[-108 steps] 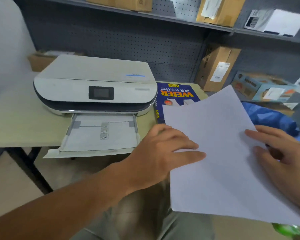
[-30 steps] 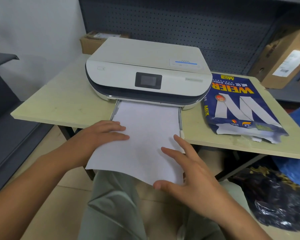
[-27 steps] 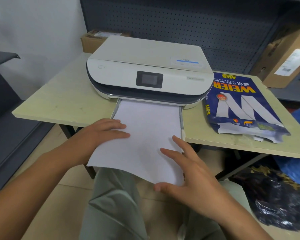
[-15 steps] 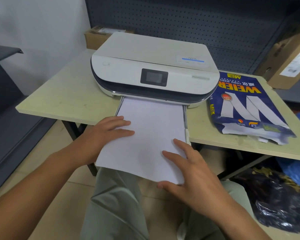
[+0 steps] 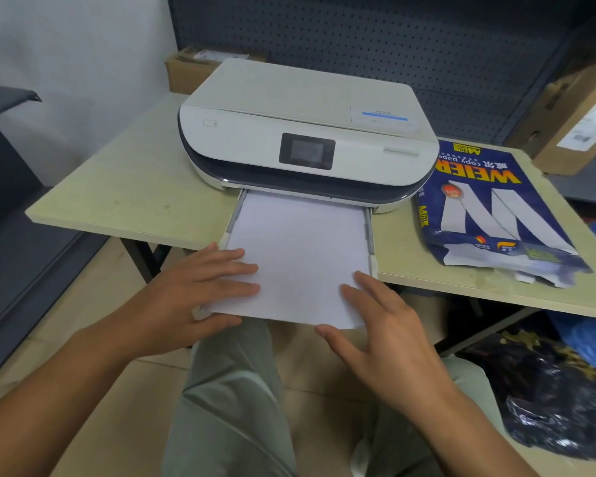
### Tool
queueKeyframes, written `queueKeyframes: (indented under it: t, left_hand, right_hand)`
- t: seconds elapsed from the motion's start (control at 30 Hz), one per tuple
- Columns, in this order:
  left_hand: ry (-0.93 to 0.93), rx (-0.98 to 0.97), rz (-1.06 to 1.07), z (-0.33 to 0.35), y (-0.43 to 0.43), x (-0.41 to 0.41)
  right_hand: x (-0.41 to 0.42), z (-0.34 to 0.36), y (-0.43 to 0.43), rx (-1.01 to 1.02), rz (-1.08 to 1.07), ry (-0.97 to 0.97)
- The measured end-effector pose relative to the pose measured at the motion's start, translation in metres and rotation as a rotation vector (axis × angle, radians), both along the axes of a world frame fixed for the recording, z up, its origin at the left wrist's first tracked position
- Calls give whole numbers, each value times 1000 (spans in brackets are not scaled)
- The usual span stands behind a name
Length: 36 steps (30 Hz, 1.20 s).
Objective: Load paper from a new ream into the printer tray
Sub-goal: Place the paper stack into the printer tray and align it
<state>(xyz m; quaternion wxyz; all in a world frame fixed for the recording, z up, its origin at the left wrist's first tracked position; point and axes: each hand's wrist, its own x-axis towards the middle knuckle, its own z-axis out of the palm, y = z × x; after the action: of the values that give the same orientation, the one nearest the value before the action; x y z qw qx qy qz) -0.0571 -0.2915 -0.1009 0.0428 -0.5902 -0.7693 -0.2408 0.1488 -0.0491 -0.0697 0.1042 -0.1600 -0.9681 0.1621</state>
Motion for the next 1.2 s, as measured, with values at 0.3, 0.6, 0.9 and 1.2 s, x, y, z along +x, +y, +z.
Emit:
queueKeyframes:
  t: [0.3, 0.6, 0.9, 1.2]
  left_hand:
    - [2, 103, 75, -3, 11, 6]
    - [-144, 125, 289, 3, 31, 8]
    - [-326, 38, 478, 12, 45, 6]
    - [-295, -39, 559, 20, 57, -5]
  right_hand:
    - [-17, 2, 11, 73, -23, -6]
    - [-34, 2, 22, 123, -53, -5]
    - [-48, 4, 29, 133, -75, -20]
    - [-65, 1, 41, 92, -100, 15]
